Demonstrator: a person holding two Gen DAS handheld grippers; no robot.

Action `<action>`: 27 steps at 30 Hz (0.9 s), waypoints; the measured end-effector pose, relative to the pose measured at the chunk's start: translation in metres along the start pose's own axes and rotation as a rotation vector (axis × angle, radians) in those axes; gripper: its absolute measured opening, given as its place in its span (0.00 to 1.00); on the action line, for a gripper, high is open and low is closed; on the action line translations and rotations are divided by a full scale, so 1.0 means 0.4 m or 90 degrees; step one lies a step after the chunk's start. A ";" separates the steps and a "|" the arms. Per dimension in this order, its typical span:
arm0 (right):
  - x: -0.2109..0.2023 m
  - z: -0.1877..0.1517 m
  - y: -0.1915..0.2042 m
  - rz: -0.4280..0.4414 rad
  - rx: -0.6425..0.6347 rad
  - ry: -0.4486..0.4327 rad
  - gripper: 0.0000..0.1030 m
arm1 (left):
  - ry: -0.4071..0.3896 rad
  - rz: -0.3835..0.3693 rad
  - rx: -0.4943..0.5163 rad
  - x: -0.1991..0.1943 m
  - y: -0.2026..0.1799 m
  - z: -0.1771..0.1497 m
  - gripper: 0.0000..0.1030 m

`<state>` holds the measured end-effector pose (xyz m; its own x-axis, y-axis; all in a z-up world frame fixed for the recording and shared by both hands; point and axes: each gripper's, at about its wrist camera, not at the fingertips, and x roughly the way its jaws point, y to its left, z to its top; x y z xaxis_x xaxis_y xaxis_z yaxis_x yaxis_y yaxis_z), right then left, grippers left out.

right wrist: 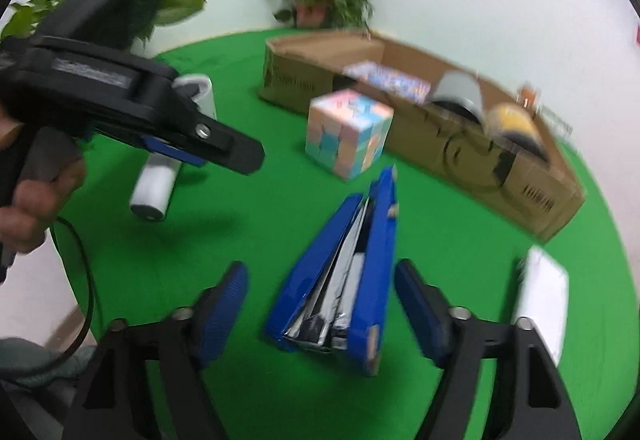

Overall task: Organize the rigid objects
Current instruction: 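Grasp the blue stapler with the right tool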

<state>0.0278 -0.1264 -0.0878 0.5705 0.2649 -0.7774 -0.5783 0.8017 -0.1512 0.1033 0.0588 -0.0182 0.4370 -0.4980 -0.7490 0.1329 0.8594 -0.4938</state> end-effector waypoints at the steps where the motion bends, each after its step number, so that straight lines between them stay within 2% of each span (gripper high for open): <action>1: 0.016 -0.004 0.006 -0.013 -0.004 0.021 0.54 | 0.003 -0.004 0.000 0.005 -0.004 0.002 0.78; 2: 0.035 -0.015 0.012 -0.035 -0.012 0.042 0.53 | 0.005 -0.012 -0.001 0.006 -0.005 0.000 0.78; 7: 0.024 -0.040 0.000 -0.019 0.065 0.031 0.49 | 0.018 -0.033 0.017 0.039 -0.019 0.012 0.78; 9: 0.009 -0.046 -0.049 0.040 0.172 0.022 0.47 | 0.024 -0.048 0.019 0.050 -0.030 0.019 0.78; 12: 0.012 -0.084 -0.178 0.227 0.407 0.002 0.45 | 0.034 -0.076 0.024 0.070 -0.051 0.030 0.78; 13: 0.020 -0.103 -0.208 0.270 0.460 -0.002 0.46 | 0.042 -0.089 0.032 0.078 -0.060 0.035 0.78; 14: 0.032 -0.128 -0.240 0.311 0.515 -0.008 0.47 | 0.054 -0.101 0.041 0.096 -0.078 0.043 0.78; 15: 0.031 -0.143 -0.259 0.321 0.541 -0.014 0.48 | 0.062 -0.108 0.047 0.105 -0.091 0.049 0.78; 16: 0.021 -0.153 -0.271 0.310 0.551 -0.019 0.61 | 0.063 -0.114 0.052 0.112 -0.102 0.054 0.78; 17: 0.010 -0.159 -0.289 0.269 0.555 -0.021 0.77 | 0.063 -0.119 0.055 0.118 -0.110 0.057 0.78; 18: -0.005 -0.163 -0.303 0.221 0.553 -0.023 0.81 | 0.066 -0.122 0.055 0.129 -0.121 0.061 0.78; 20: -0.043 -0.168 -0.324 0.143 0.532 -0.040 0.82 | 0.078 -0.131 0.050 0.152 -0.135 0.063 0.78; 23: -0.061 -0.149 -0.306 0.086 0.447 -0.050 0.86 | 0.095 -0.134 0.042 0.188 -0.155 0.061 0.78; 26: -0.056 -0.129 -0.240 0.025 0.341 -0.036 0.86 | 0.098 -0.113 0.048 0.206 -0.164 0.054 0.78; 27: -0.058 -0.126 -0.221 0.001 0.318 -0.031 0.86 | 0.089 -0.092 0.062 0.212 -0.169 0.050 0.78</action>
<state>0.0362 -0.2303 -0.0874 0.6035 0.2819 -0.7459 -0.2362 0.9566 0.1706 0.1492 -0.0392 -0.0393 0.2801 -0.6219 -0.7313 0.2735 0.7819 -0.5602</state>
